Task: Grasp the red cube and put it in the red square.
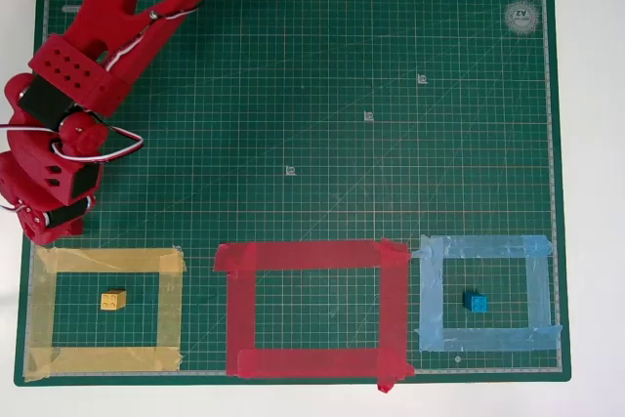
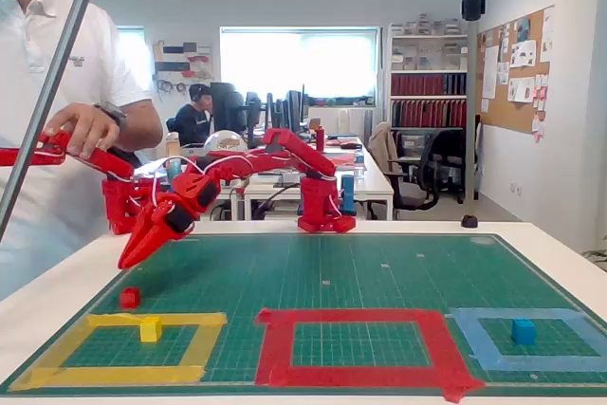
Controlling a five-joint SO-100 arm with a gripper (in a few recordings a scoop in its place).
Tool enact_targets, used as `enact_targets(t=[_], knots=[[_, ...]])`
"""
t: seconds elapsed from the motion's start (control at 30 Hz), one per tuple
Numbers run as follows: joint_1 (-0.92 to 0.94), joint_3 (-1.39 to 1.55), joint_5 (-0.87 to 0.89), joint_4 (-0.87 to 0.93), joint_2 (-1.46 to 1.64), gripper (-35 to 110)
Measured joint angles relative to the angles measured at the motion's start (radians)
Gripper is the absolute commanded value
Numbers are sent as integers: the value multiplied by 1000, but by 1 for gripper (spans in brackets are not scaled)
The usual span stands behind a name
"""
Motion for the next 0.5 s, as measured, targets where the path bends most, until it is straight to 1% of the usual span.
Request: enact_targets(t=[0.37,0.5], knots=[[21,-6,3,0,-2,14],[44,-8,3,0,-17,15]])
